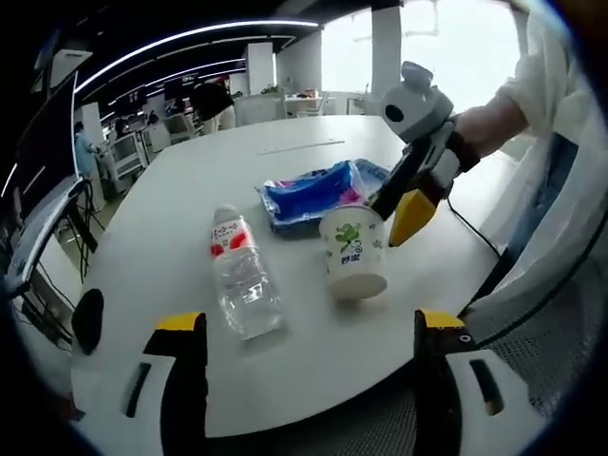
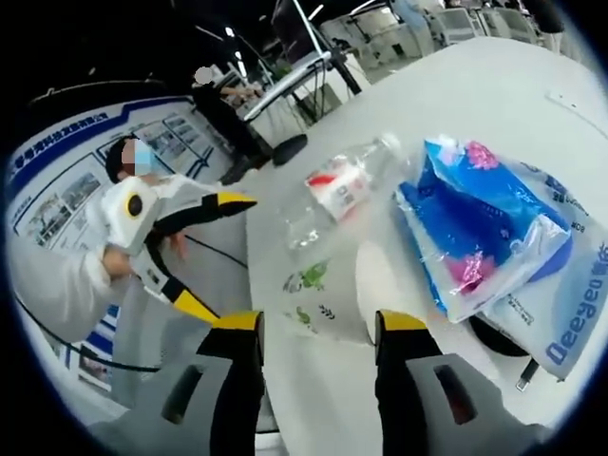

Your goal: Arrange the tabletop items into an orderly group along one side of the table until the central work area is clear of visible clutter.

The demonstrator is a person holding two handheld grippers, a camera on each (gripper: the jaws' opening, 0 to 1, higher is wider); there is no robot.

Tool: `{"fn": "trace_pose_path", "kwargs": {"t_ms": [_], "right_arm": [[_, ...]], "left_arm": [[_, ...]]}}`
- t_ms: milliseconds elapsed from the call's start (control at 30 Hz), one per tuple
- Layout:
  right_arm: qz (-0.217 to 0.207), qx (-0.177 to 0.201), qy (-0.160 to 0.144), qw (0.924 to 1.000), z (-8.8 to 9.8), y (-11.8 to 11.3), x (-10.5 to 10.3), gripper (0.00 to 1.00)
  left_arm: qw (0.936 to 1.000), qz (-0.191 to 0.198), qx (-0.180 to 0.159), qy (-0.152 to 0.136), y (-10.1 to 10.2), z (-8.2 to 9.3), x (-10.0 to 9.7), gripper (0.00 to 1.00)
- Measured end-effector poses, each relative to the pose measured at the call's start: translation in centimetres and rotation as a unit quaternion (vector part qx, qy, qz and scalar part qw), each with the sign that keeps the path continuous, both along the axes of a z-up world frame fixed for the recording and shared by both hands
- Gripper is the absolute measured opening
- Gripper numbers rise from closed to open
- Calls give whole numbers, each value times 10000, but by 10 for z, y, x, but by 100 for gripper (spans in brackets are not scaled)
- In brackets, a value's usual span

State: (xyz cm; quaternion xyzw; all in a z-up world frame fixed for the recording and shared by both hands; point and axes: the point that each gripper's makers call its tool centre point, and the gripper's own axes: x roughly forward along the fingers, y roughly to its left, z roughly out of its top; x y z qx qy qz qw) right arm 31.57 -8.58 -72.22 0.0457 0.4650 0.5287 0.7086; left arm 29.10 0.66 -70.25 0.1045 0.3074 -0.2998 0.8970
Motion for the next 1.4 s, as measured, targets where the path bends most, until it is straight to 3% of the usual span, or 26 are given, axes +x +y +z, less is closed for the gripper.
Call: {"fn": "trace_pose_path", "kwargs": {"t_ms": [167, 467, 600, 833, 1400], "right_arm": [[-58, -65, 52, 9999, -4, -1, -3, 34], [-15, 29, 24, 10000, -3, -1, -11, 1], [-8, 142, 176, 9997, 0, -3, -15, 0], [21, 329, 113, 9994, 18, -7, -16, 0], [270, 364, -341, 9984, 69, -39, 6, 0]], "left_arm": [[10000, 22, 52, 71, 4, -5, 0, 90], [9996, -46, 169, 198, 8, -17, -1, 88], [9993, -99, 261, 258, 8, -20, -3, 87], [9990, -139, 329, 279, 8, -23, -4, 86], [9983, -99, 491, 304, 11, -24, -6, 86]]}}
